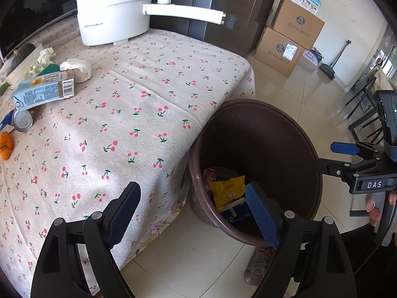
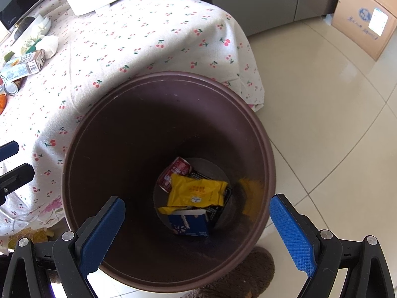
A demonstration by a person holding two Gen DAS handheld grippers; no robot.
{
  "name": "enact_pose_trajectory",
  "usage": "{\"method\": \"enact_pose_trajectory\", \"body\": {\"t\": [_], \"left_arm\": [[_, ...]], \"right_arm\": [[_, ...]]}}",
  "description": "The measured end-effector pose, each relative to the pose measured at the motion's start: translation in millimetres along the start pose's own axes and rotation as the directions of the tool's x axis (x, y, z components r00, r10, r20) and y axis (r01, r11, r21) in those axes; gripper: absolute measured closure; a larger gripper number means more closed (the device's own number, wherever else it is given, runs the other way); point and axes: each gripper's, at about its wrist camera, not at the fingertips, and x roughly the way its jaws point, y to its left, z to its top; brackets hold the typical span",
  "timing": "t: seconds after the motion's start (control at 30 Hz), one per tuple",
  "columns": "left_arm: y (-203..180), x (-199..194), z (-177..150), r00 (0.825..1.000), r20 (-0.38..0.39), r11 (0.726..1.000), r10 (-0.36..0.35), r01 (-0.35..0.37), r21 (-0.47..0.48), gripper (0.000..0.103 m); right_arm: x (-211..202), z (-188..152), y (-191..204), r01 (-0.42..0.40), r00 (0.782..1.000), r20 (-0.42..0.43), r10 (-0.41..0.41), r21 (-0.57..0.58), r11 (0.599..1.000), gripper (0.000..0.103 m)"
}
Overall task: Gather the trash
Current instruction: 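Move both open tools from the bin back over the table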
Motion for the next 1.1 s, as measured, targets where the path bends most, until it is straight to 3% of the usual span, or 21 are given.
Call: {"method": "enact_pose_trajectory", "body": {"t": [0.73,1.1], "left_arm": [[84,-58,-33,0.991,0.047,0.984,0.123,-0.115,-0.139,0.009],[137,-91,-60,0.966,0.075,0.943,0.247,-0.222,-0.246,0.004]], "right_arm": [[0,19,104,-0.040,0.999,0.015,0.043,-0.157,0.987,0.006],[-2,27,160,-0.052,0.997,0.038,0.062,-0.227,0.973,0.006]]}}
